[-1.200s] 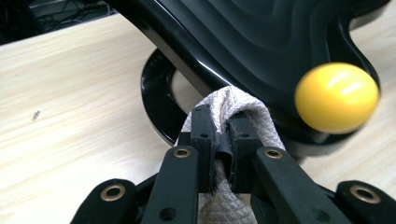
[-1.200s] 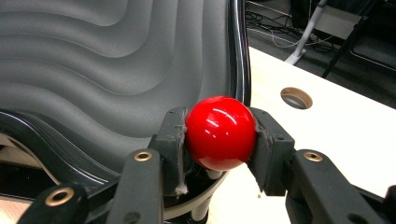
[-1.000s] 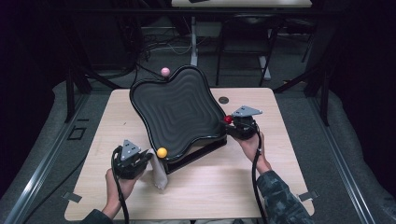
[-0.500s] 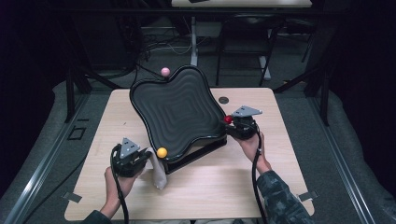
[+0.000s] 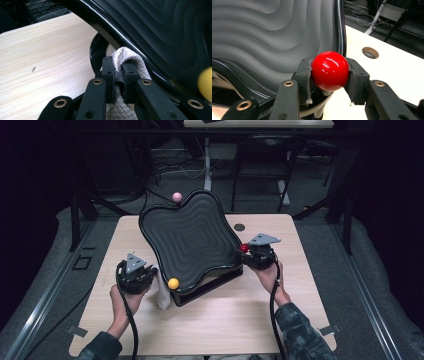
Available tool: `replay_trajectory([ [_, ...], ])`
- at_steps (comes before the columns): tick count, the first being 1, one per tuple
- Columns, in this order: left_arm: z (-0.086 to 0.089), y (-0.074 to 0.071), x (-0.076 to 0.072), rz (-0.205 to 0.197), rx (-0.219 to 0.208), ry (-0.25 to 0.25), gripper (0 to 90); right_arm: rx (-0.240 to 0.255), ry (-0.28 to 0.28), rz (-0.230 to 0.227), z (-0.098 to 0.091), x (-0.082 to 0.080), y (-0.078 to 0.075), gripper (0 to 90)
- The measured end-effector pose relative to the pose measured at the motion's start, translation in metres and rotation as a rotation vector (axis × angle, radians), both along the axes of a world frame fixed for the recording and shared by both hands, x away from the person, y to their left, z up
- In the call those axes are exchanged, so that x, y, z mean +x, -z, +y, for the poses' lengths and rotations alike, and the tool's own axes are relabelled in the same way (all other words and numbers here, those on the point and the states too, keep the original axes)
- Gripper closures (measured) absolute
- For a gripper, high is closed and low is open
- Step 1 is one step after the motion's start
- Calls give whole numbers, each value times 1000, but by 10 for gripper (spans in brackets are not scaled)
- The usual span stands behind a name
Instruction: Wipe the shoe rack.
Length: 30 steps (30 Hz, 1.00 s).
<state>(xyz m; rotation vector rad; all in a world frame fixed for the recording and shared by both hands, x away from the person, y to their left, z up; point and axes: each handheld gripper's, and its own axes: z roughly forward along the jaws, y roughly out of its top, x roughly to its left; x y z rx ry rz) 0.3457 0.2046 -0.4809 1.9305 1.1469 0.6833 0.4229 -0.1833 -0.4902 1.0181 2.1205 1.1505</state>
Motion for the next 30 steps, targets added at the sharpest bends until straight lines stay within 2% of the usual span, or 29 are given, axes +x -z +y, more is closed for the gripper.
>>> replay_trajectory([
  [8, 2, -9, 17, -20, 4, -34, 833, 0, 1, 0, 0, 0, 0, 599],
  [18, 7, -16, 30, -31, 16, -62, 833, -1, 0, -1, 0, 0, 0, 599],
  [30, 19, -36, 55, -54, 42, -120, 833, -9, -4, -5, 0, 0, 0, 600],
])
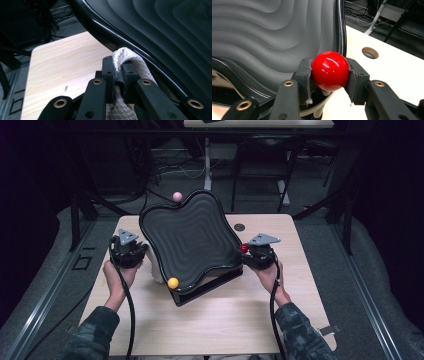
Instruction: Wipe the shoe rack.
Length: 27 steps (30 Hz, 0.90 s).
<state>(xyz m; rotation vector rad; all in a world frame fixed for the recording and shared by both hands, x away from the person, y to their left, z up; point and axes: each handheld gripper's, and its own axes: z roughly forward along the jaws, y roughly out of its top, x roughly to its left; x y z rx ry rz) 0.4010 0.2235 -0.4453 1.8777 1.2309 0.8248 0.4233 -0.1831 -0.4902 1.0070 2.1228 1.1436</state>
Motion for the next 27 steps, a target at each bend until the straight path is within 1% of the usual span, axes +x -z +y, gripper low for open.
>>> replay_trajectory([
  [2, 1, -3, 4, 1, 7, -3, 833, -3, -1, -2, 0, 0, 0, 600],
  [8, 6, -13, 13, -18, 18, -28, 833, -14, 3, -6, 1, 0, 0, 600],
  [11, 8, -18, 17, -24, 23, -33, 832, -14, -5, -7, 0, 0, 0, 600],
  [15, 9, -24, 21, -31, 28, -37, 832, -20, -4, -10, 0, 1, 0, 601],
  [17, 9, -26, 21, -41, 27, -40, 832, -24, -7, -13, -1, 1, 0, 601],
  [19, 9, -27, 20, -41, 34, -37, 831, -23, -14, -6, -2, 2, -1, 601],
  [23, 11, -26, 17, -41, 21, -34, 831, -20, -25, -7, -5, 4, -1, 601],
  [24, 12, -25, 15, -44, 25, -34, 831, -21, -25, -11, -6, 4, -1, 601],
  [27, 14, -19, 10, -38, 21, -29, 831, -16, -32, -9, -11, 6, -1, 602],
])
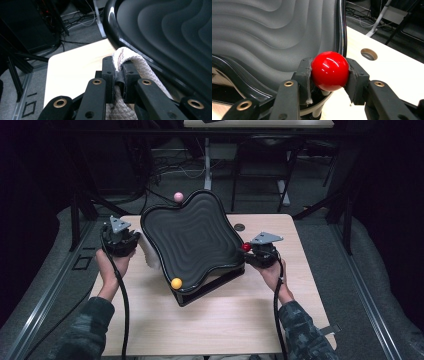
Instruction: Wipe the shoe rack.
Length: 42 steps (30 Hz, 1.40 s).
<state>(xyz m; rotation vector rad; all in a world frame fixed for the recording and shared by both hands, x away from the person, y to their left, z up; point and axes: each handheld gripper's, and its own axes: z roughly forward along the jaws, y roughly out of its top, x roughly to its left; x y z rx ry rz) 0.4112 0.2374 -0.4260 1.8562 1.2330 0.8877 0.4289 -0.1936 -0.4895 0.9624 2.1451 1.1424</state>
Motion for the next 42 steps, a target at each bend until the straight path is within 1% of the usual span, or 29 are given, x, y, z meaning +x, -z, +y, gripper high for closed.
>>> replay_trajectory([
  [2, 1, 4, -4, 3, -10, 4, 831, 5, -13, 7, -3, 1, 0, 602],
  [3, 2, 7, -7, 6, -10, 9, 831, 7, -11, 8, -6, 2, 0, 602],
  [4, 2, 9, -8, 9, -9, 12, 831, 15, -24, 15, -9, 3, 0, 601],
  [8, 3, 17, -16, 14, -19, 26, 831, 22, -26, 21, -19, 6, -1, 601],
  [10, 3, 22, -20, 18, -26, 31, 831, 32, -33, 34, -25, 7, -1, 601],
  [11, 3, 24, -22, 22, -26, 33, 831, 33, -23, 36, -28, 8, -2, 600],
  [12, 3, 26, -23, 27, -28, 35, 831, 45, -21, 47, -29, 9, -2, 599],
  [14, 1, 34, -24, 38, -29, 39, 831, 53, -11, 57, -30, 9, -2, 597],
  [16, -2, 42, -24, 50, -37, 43, 831, 60, 12, 60, -27, 8, -2, 583],
  [17, -4, 46, -24, 52, -45, 43, 831, 64, 29, 71, -26, 9, -2, 542],
  [18, -7, 50, -23, 60, -44, 47, 830, 65, 45, 78, -24, 9, -1, 528],
  [19, -9, 53, -23, 64, -45, 51, 831, 67, 48, 81, -23, 9, 0, 523],
  [20, -12, 57, -22, 75, -43, 58, 831, 59, 62, 73, -21, 9, 1, 530],
  [21, -15, 61, -22, 77, -43, 62, 830, 54, 68, 75, -19, 8, 2, 533],
  [23, -21, 68, -20, 91, -45, 74, 831, 33, 100, 58, -15, 7, 3, 586],
  [24, -24, 72, -20, 98, -48, 76, 831, 32, 111, 50, -15, 7, 3, 588],
  [26, -29, 81, -19, 111, -53, 79, 830, 33, 100, 57, -16, 7, 3, 591],
  [27, -32, 85, -18, 117, -48, 84, 830, 34, 102, 57, -15, 6, 3, 591],
  [32, -41, 105, -13, 162, -79, 98, 829, 39, 105, 48, -16, 6, 4, 591],
  [33, -43, 108, -12, 171, -78, 97, 829, 40, 106, 48, -16, 6, 4, 591],
  [37, -50, 118, -10, 172, -91, 110, 829, 41, 106, 48, -16, 6, 5, 591],
  [38, -52, 121, -9, 169, -109, 121, 829, 42, 105, 48, -16, 6, 4, 591],
  [39, -53, 123, -9, 170, -109, 117, 829, 42, 105, 48, -16, 6, 5, 591],
  [42, -57, 128, -8, 187, -114, 130, 829, 43, 105, 46, -16, 6, 5, 591],
])
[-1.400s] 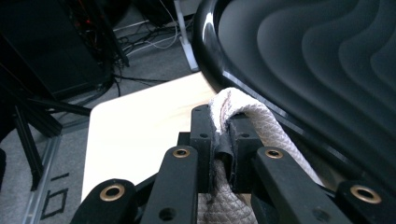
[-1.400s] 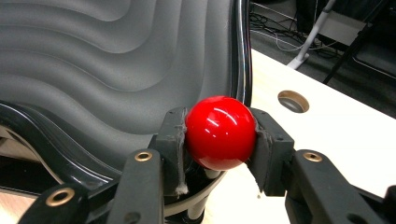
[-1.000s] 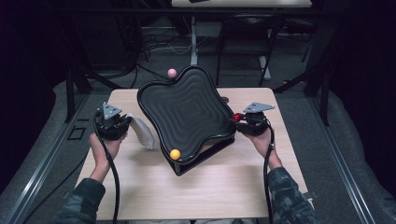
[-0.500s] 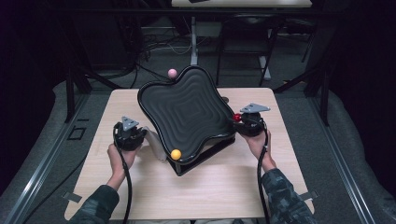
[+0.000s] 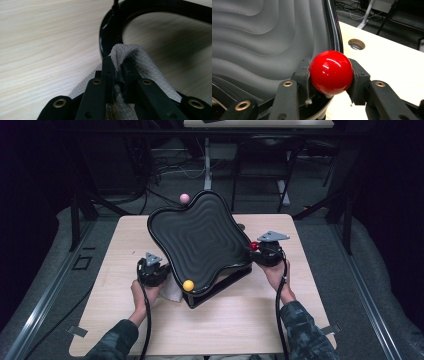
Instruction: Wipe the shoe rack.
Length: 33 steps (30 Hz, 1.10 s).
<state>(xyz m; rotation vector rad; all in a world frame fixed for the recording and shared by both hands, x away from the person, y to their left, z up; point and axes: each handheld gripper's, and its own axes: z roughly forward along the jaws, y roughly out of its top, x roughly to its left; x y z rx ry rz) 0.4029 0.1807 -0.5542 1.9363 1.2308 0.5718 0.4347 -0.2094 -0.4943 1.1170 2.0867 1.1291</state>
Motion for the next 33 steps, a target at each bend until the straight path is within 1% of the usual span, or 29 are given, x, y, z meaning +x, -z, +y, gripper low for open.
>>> replay_trajectory([
  [3, -4, 6, 0, 1, 12, 14, 829, 0, 0, 0, 0, 0, 0, 591],
  [5, -4, 9, 0, 14, 12, 22, 829, 0, 0, 0, 0, 0, 0, 591],
  [9, -7, 16, -3, 26, 19, 32, 830, -1, 0, 0, 0, 0, 0, 592],
  [10, -7, 17, -3, 22, 20, 30, 830, -2, 0, 0, 0, 0, 0, 592],
  [13, -5, 18, -6, 28, 3, 32, 831, -2, -1, -1, 0, 0, 0, 593],
  [15, -4, 19, -8, 24, 2, 31, 832, -3, -1, -1, 0, 0, 0, 593],
  [19, -3, 21, -16, 27, 1, 38, 832, -3, -2, -1, 0, 0, 0, 593],
  [20, -3, 21, -16, 27, 1, 38, 832, -3, -2, -1, 0, 0, 0, 593],
  [22, -4, 22, -21, 29, 5, 51, 832, -3, -2, -1, 0, 0, 0, 593],
  [24, -5, 23, -26, 30, 0, 57, 832, -3, -2, 0, 0, 0, 0, 593],
  [25, -6, 23, -28, 30, 9, 62, 832, -3, -2, -1, 0, 0, 0, 593],
  [30, -12, 23, -40, 27, 18, 100, 832, -4, -2, 1, 0, 0, 0, 593],
  [33, -16, 23, -47, 31, 12, 118, 832, -5, -2, 0, 0, 0, 0, 593],
])
